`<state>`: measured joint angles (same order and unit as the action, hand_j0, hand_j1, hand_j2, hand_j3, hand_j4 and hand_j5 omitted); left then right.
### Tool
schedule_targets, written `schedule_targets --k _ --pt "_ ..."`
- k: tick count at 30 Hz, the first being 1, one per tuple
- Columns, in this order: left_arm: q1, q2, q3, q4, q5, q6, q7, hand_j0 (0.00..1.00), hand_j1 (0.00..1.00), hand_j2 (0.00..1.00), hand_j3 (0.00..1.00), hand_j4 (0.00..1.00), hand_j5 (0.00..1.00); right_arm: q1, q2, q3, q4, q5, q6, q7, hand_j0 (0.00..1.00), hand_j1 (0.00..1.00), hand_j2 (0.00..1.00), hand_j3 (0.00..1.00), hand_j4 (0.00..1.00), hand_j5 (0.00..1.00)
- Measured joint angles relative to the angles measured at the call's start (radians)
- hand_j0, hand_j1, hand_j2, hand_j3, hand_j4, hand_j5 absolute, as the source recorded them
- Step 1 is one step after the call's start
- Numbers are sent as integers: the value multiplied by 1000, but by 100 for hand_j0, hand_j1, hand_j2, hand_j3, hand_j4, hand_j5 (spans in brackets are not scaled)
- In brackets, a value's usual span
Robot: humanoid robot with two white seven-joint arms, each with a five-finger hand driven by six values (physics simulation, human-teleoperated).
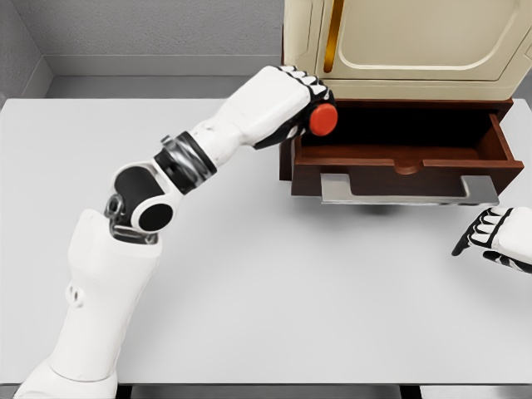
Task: Put the switch into the drawer with left arm, and close the drawer with right arm
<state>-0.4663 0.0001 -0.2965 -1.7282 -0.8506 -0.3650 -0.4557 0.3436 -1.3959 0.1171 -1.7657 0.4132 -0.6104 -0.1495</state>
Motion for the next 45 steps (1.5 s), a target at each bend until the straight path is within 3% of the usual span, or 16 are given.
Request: schedule_targets --k 14,20,22,24,43,45 --pt "-86 0 -133 4 -44 92 17 45 45 45 45 45 45 0 1 -1 -1 0 0 0 60 60 60 60 60 60" --pt "-107 0 -158 25 -48 107 18 47 47 47 47 47 47 0 1 -1 -1 0 0 0 60 60 60 60 60 60" --pt "-107 0 -162 29 -48 108 18 53 53 53 53 53 53 0 1 -1 -1 0 0 0 60 60 60 60 60 60" --pt "-107 0 -165 31 -49 108 18 77 77 77 77 77 77 0 1 -1 -1 -1 0 0 60 60 60 60 60 60" --pt "-109 0 -178 30 -48 108 17 81 81 81 81 81 81 0 -9 0 -1 -2 0 -2 60 60 60 60 60 60" --pt "-107 0 -182 29 -48 107 17 94 94 94 94 94 94 0 -9 0 -1 -2 0 -3 60 60 60 60 60 60"
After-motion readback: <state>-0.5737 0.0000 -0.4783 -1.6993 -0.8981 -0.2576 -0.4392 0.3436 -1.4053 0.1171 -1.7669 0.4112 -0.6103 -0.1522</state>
